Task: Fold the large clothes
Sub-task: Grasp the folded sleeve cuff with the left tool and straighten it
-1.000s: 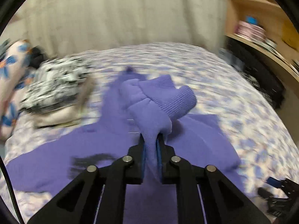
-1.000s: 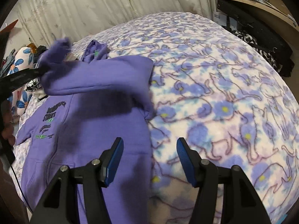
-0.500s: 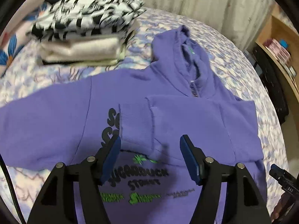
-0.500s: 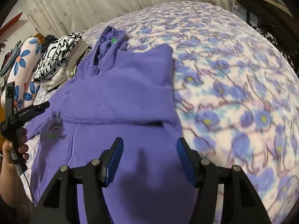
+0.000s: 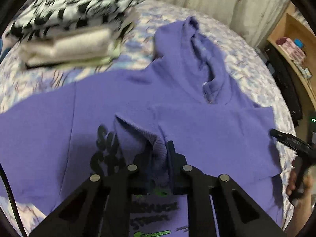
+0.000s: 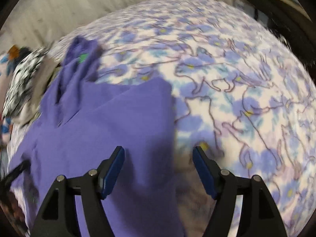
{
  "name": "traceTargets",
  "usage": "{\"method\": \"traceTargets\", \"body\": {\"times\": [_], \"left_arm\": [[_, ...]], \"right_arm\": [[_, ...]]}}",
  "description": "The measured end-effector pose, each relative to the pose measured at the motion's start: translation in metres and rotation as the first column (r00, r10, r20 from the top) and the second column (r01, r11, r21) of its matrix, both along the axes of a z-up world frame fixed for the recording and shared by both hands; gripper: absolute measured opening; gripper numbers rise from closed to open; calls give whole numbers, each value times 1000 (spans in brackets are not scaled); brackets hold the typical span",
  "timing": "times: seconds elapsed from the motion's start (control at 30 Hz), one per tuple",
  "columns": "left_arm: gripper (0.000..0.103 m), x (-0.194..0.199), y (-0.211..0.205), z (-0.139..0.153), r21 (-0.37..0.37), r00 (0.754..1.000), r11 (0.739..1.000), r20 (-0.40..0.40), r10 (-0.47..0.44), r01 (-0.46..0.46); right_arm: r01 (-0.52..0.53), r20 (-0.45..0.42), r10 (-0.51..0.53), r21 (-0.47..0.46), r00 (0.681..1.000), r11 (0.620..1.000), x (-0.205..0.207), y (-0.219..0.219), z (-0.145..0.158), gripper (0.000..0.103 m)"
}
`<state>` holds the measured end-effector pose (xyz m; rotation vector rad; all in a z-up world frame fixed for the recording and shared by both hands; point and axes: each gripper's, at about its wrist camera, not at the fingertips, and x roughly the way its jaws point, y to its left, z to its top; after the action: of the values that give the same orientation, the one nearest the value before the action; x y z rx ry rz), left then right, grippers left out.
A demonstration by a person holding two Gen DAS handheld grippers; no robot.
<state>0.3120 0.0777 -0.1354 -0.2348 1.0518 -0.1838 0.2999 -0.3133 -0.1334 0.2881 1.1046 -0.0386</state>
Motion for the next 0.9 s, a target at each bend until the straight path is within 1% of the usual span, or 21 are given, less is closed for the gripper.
{"method": "traceTargets", "body": {"times": [0.03, 0.07, 0.1, 0.13, 0.23, 0.27, 0.3, 0.33, 0.37, 0.4, 0.43, 0.47, 0.5, 0.57, 0.6, 0.63, 0.67, 0.77, 0.83, 0.87, 0.9], "left_arm": [[10, 2, -4, 5, 4, 1000, 1000, 17, -13, 12], [10, 4, -9, 11, 14, 999, 1000, 34, -27, 27], [10, 7, -16, 15, 25, 998, 999, 50, -43, 42], [10, 8, -19, 20, 31, 997, 998, 62, -51, 49], [10, 12, -28, 27, 46, 992, 997, 105, -63, 58], [10, 12, -28, 26, 61, 992, 997, 113, -63, 56], [10, 11, -27, 23, 82, 992, 995, 112, -61, 52], [10, 13, -26, 14, 112, 995, 993, 84, -54, 45], [10, 17, -24, 3, 130, 998, 991, 49, -47, 40], [10, 21, -19, -11, 151, 1000, 988, 4, -31, 30], [11, 18, -10, -21, 151, 1000, 988, -21, -22, 25], [15, 17, -5, -25, 135, 999, 991, -29, -19, 23], [16, 14, 2, -24, 103, 1000, 995, -25, -16, 18], [27, 9, 12, -18, 83, 1000, 997, -26, -3, 6], [44, 6, 16, -15, 90, 999, 996, -32, 10, -7], [56, 2, 21, -12, 93, 999, 995, -39, 27, -23], [57, -1, 25, -9, 84, 999, 996, -37, 36, -32], [57, -10, 27, -8, 29, 999, 1000, -49, 13, -12], [56, -13, 20, -13, 34, 999, 999, -53, 4, -2], [37, -13, 14, -16, 40, 999, 999, -54, -1, 3], [22, -11, 6, -18, 44, 998, 999, -58, -11, 14]], "right_arm": [[9, -1, -9, 59, 1000, 998, 5, -6, -5, 71], [3, -3, -3, 98, 1000, 995, 9, -9, -9, 54], [-24, -7, 25, 122, 1000, 992, 14, -9, -12, 35], [-30, -2, 30, 101, 1000, 994, 15, -7, -9, 17], [-11, 65, 11, 2, 998, 1000, 11, -5, 7, 17], [7, 67, -9, 22, 998, 1000, 11, -10, 5, 17], [24, 38, -26, 51, 999, 998, 13, -15, -3, 17], [37, -12, -36, 60, 999, 998, 18, -17, -15, 18], [37, -41, -34, 55, 999, 998, 21, -19, -23, 28], [34, -37, -32, 56, 999, 998, 20, -22, -24, 31], [39, -34, -36, 70, 999, 997, 17, -26, -20, 39], [49, -43, -45, 84, 998, 995, 14, -29, -16, 45], [48, -46, -43, 102, 998, 994, 7, -33, -8, 45], [11, -34, -7, 109, 999, 994, -8, -34, 5, 46], [-12, -28, 15, 102, 999, 995, -17, -32, 11, 47], [-31, -26, 34, 97, 999, 995, -28, -31, 15, 50], [-46, -26, 49, 95, 998, 994, -37, -30, 18, 54], [-92, -46, 97, 109, 994, 990, -64, -23, 17, 56], [-120, -52, 124, 78, 991, 990, -73, -11, 11, 56], [-124, -56, 127, 51, 990, 991, -76, -6, 6, 56], [-124, -66, 126, 31, 990, 992, -78, -2, 2, 54]]}}
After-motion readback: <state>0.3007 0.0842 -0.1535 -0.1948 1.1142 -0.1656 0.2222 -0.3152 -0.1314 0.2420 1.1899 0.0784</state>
